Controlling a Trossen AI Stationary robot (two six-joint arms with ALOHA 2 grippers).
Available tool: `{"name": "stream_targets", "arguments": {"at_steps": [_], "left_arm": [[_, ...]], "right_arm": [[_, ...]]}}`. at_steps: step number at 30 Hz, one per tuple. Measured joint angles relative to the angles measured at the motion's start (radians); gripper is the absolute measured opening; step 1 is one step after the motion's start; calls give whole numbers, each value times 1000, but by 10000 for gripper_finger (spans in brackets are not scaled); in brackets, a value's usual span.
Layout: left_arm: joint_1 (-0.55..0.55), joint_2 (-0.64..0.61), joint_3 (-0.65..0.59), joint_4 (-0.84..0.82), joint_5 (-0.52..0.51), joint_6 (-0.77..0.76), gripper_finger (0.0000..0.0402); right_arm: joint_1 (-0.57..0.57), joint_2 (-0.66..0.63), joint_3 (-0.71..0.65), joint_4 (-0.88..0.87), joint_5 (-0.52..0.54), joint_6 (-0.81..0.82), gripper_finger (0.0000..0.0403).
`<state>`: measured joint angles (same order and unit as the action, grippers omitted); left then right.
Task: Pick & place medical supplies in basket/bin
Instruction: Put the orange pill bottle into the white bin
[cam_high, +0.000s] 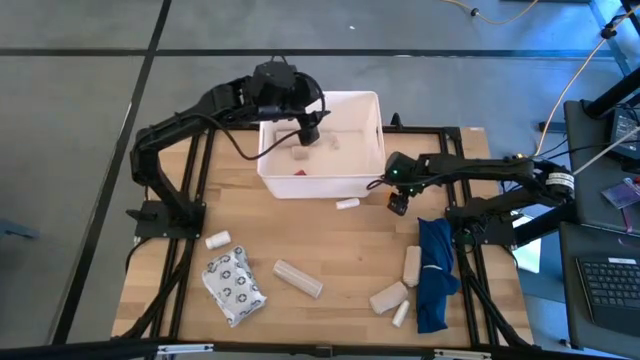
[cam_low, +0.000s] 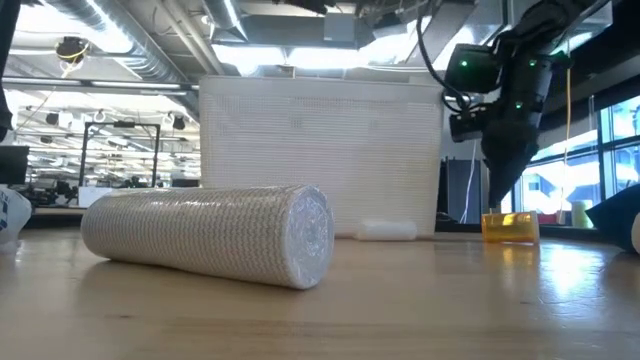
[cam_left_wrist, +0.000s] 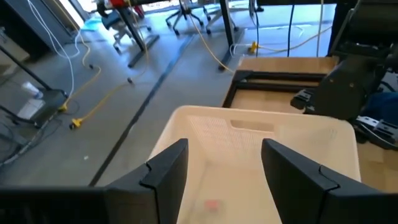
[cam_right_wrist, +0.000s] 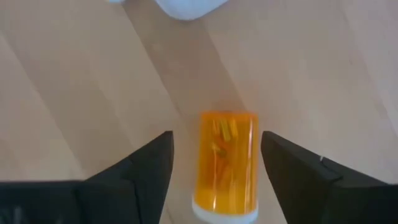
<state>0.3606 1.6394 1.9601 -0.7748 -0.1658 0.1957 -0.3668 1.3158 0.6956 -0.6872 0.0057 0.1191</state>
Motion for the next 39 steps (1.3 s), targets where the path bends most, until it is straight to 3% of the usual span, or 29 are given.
{"name": "stream_targets", "arguments": {"at_steps": [8,21,39], "left_arm": [[0,0,-6,-39,0,-3,196],[0,0,-6,-41,0,-2,196],[0,0,-6,-42,3,-2,196]], "right_arm": [[0,3,-1,5,-7,-24,243],[0,-105,-7,-54,-1,7,243],[0,106,-8,-25,0,30,238]]}}
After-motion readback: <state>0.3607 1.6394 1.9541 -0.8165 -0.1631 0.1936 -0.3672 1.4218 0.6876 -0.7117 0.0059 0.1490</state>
